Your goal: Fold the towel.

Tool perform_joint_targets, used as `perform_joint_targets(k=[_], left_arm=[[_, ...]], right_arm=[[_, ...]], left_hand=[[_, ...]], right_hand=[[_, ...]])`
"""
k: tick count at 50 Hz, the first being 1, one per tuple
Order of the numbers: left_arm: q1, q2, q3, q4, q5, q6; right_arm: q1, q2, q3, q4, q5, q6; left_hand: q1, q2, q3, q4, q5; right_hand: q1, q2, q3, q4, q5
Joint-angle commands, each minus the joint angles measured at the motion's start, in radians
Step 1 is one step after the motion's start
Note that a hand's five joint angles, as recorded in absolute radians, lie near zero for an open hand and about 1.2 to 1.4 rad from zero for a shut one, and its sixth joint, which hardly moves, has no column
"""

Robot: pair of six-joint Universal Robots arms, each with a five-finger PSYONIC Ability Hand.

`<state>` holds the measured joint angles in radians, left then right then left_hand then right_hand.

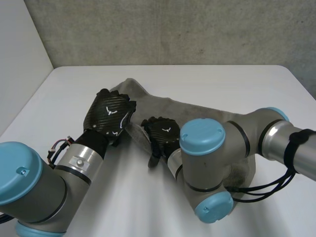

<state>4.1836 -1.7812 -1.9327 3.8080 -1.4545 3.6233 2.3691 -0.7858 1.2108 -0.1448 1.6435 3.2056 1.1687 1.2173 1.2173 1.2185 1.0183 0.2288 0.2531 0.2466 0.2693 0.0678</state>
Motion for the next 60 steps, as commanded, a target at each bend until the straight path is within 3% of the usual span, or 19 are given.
perform_joint_targets(k=[1,5,15,20,25,46,52,57,60], left_arm=[[0.018,0.011,-0.002,0.001,-0.024,-0.011],[0.035,0.013,0.0,0.001,-0.061,-0.041],[0.049,0.011,0.0,0.001,-0.063,-0.061],[0.049,0.011,-0.002,0.001,-0.063,-0.061],[0.049,0.011,-0.002,-0.001,-0.063,-0.061],[0.043,0.008,-0.015,-0.001,-0.061,-0.061],[0.047,0.006,-0.015,-0.001,-0.058,-0.061],[0.043,0.003,-0.015,-0.001,-0.058,-0.061],[0.041,0.0,-0.015,-0.001,-0.06,-0.061]], right_arm=[[-0.005,-0.012,0.05,-0.03,0.107,-0.013],[-0.016,-0.056,0.114,-0.065,0.179,-0.051],[-0.102,-0.217,0.332,-0.151,0.177,-0.205],[-0.162,-0.34,0.418,-0.164,0.121,-0.217],[-0.276,-0.424,0.498,-0.171,0.01,-0.239],[-0.34,-0.435,0.607,-0.18,-0.102,-0.253],[-0.401,-0.474,0.63,-0.185,-0.1,-0.308],[-0.415,-0.484,0.644,-0.179,-0.102,-0.343],[-0.418,-0.484,0.645,-0.174,-0.102,-0.343]], left_hand=[[0.228,0.179,0.179,0.178,0.203],[0.228,0.179,0.179,0.178,0.203],[0.228,0.179,0.179,0.178,0.203],[0.228,0.179,0.179,0.178,0.203],[0.228,0.179,0.179,0.178,0.203],[0.228,0.179,0.179,0.178,0.203],[0.228,0.179,0.179,0.178,0.203],[0.228,0.179,0.179,0.178,0.203],[0.228,0.179,0.179,0.178,0.203]], right_hand=[[-0.054,-0.079,-0.072,-0.095,-0.068],[-0.054,-0.079,-0.072,-0.095,-0.068],[-0.054,-0.079,-0.072,-0.095,-0.068],[-0.054,-0.079,-0.072,-0.095,-0.068],[0.023,-0.001,0.005,-0.017,0.01],[0.698,0.674,0.681,0.658,0.685],[0.649,0.625,0.631,0.608,0.635],[0.28,0.255,0.262,0.239,0.266],[0.232,0.208,0.214,0.191,0.218]])
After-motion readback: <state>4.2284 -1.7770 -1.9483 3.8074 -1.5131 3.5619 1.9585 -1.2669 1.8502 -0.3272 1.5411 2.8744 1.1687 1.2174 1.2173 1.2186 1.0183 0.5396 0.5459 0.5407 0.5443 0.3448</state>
